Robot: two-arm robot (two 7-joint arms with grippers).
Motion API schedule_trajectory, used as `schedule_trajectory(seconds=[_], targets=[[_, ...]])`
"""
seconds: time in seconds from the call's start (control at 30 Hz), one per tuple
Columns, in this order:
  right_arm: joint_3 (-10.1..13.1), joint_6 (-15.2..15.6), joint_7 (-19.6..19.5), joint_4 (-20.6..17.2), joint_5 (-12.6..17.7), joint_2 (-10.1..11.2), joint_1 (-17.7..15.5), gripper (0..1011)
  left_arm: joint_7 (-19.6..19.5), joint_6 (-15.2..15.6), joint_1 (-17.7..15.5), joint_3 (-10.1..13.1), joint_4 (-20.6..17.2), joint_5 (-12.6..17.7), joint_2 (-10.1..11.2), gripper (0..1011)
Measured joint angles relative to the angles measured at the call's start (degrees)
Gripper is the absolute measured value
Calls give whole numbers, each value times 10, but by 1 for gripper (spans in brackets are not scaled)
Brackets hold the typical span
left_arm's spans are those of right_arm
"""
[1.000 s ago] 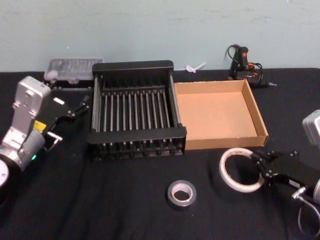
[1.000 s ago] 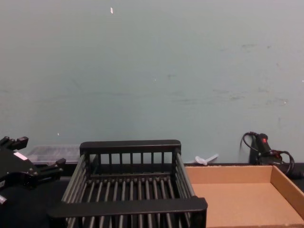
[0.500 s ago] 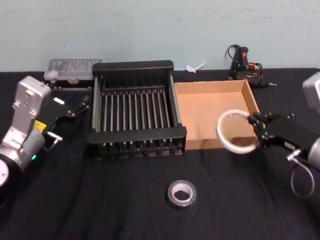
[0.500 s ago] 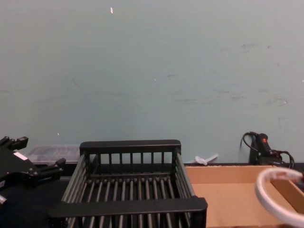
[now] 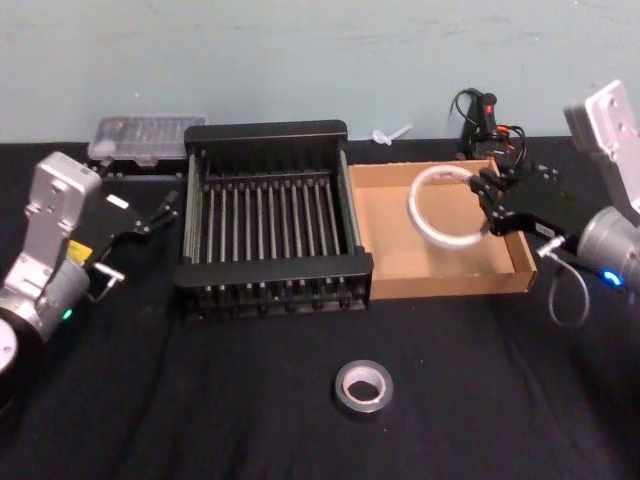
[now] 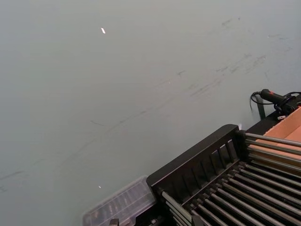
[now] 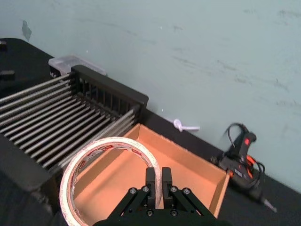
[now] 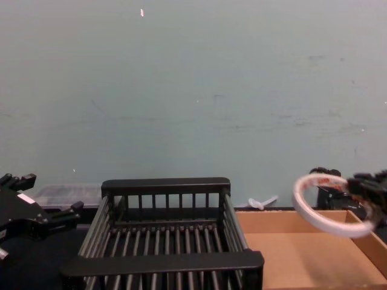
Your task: Pick up the white tape and place it into the black box , Pick up the silver tape and place it into the brown box.
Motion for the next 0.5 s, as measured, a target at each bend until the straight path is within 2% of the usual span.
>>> schedule_trajectory(seconds=[0.27,0.3,0.5], targets=[[-29,1,9,48,-15,-28,64,87,0,0,0,0,0,0,0,1001],[-29,1,9,48,-15,-28,64,87,0,0,0,0,0,0,0,1001],[-59,2,19,91,-30,-55,115,87,0,0,0,0,0,0,0,1001]])
